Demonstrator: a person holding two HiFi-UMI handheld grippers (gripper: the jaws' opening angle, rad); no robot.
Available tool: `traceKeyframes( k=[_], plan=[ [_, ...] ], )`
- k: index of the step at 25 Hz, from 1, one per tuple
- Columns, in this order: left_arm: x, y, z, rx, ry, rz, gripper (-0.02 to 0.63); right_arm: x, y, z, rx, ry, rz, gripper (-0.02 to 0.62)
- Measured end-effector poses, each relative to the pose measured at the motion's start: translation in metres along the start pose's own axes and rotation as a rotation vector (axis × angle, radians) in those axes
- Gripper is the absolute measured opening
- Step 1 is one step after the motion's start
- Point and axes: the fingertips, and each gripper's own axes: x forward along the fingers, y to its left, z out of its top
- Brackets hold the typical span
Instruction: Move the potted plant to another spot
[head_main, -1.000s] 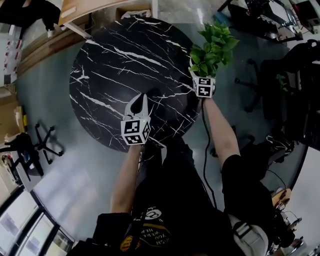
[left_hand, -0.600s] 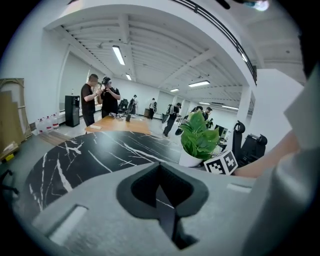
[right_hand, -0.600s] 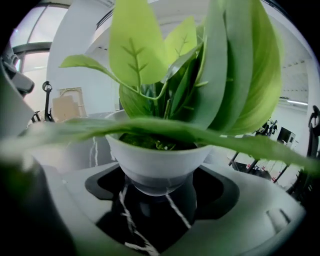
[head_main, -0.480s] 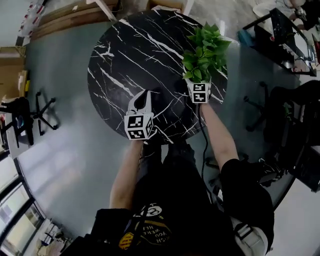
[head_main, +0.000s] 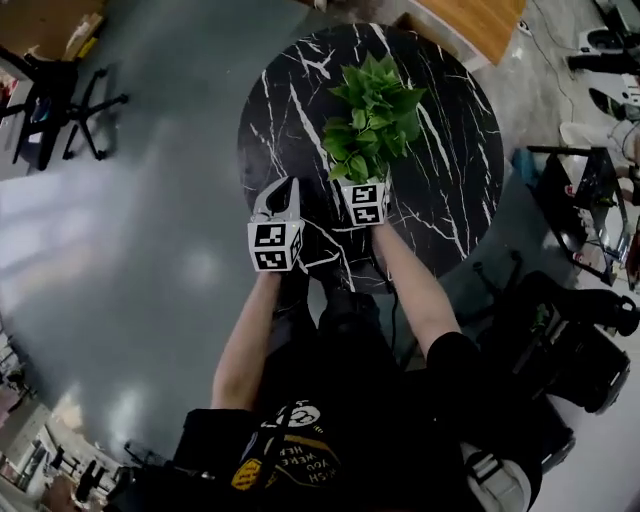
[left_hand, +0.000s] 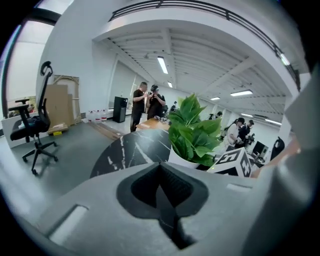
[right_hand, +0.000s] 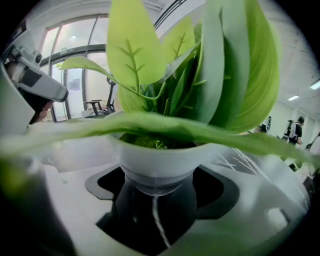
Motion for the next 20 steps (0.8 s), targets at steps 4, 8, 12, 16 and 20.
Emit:
traceKeyframes(
  k=[4,8,12,16,20],
  plan=[
    [-0.028,0.048,-0.006,-0.08,-0.033,0.106,0.003,0.035,0.078,0.031,-0.092,-0.016,0.132,0.431],
    [-0.055,0.087,-0.012,-0.147,-0.055,0.19,0.003,0.052,0.141,0.051,-0.172,-0.029,0.229,0.431],
    [-0.076,0.106,-0.018,-0.19,-0.061,0.229,0.003,0.053,0.161,0.056,-0.189,-0.035,0.243,0.43],
    [-0.082,0.105,-0.019,-0.209,-0.059,0.233,0.003,0.049,0.161,0.053,-0.196,-0.016,0.264,0.425],
    [-0.077,0.092,-0.019,-0.205,-0.047,0.2,0.003,0.039,0.154,0.043,-0.174,0.004,0.254,0.423]
  ],
)
